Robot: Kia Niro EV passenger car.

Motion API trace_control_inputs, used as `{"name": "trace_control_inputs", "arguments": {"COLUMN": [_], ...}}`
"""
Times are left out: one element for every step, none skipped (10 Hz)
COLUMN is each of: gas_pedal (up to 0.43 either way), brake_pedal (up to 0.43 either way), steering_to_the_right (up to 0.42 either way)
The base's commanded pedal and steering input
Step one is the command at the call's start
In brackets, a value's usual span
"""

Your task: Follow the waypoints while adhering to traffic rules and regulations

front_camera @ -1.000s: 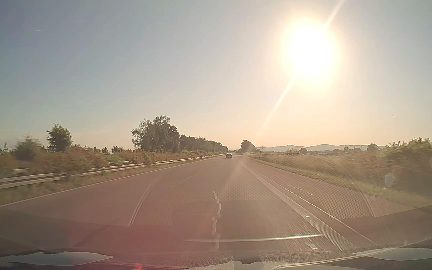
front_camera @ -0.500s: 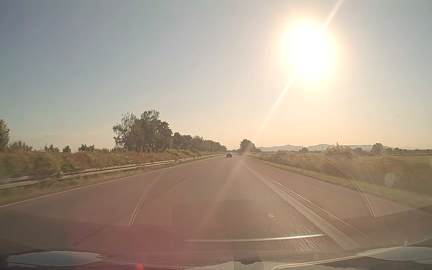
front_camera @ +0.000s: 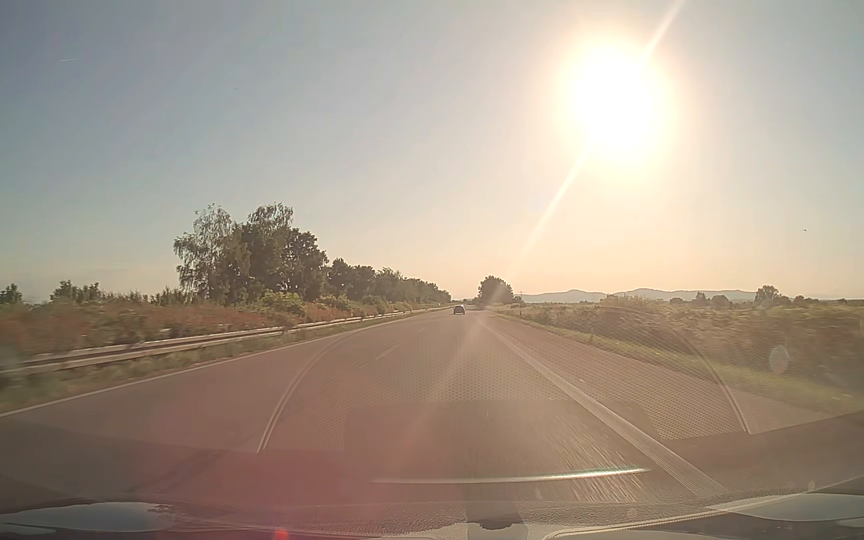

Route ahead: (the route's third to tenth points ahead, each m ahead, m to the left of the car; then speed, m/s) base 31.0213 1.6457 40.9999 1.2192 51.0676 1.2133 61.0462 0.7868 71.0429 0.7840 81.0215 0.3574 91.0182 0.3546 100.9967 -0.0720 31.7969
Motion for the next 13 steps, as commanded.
{"name": "trace_control_inputs", "arguments": {"gas_pedal": [0.138, 0.138, 0.150, 0.150, 0.150, 0.157, 0.157, 0.157, 0.169, 0.169, 0.169, 0.177, 0.189], "brake_pedal": [0.000, 0.000, 0.000, 0.000, 0.000, 0.000, 0.000, 0.000, 0.000, 0.000, 0.000, 0.000, 0.000], "steering_to_the_right": [0.002, 0.002, 0.002, 0.002, 0.002, 0.002, 0.002, 0.002, 0.002, 0.002, 0.002, 0.001, 0.001]}}
